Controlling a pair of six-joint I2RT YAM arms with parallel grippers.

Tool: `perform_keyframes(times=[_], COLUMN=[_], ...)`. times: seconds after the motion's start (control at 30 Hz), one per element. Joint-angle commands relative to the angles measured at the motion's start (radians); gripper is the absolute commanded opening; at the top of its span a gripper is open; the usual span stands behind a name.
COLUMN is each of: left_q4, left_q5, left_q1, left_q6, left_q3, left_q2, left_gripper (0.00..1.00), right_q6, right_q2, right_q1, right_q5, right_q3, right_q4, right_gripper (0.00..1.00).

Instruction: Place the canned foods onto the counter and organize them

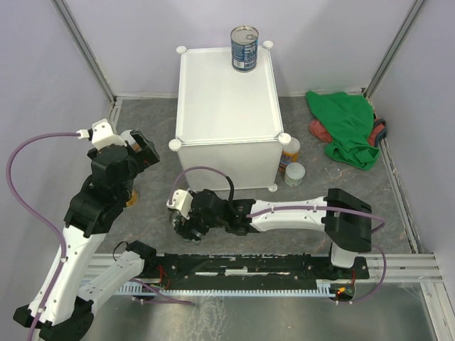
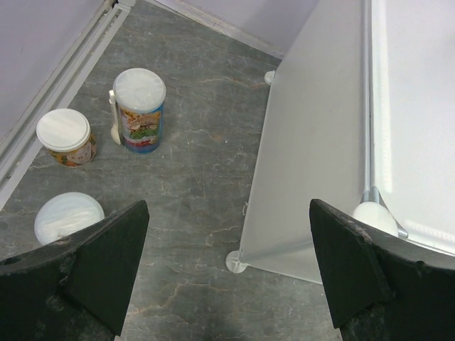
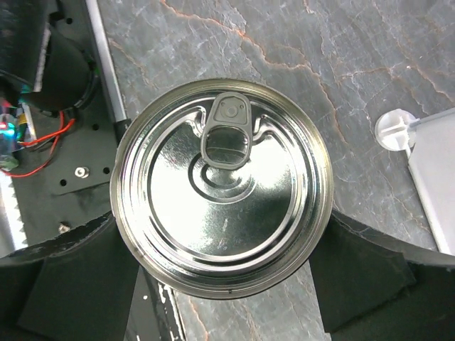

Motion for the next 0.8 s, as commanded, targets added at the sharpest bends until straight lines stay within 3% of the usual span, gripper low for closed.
perform_keyframes(times=[0.0, 0.3, 0.77], left_q4=[0.055, 0.070, 0.108], left_q5=[-0.031, -0.039, -0.031], left_q1=[-0.004, -0.005, -0.002], left_q6=[-0.037, -0.028, -0.015], left_q3=[-0.013, -0.020, -0.020], left_q2=[-0.013, -0.002, 0.016], left_gripper=[1.00, 1.00, 1.00], right_q6=[-0.024, -0.034, -0.089], right_q2=[-0.153, -0.264, -0.316], right_q1=[0.011, 0.028, 0.030], right_q5=[-0.022, -0.038, -0.056], right_q3=[0.036, 0.104, 0.457], right_q4=[0.112, 0.013, -0.292], right_gripper=[0.01, 0.01, 0.01])
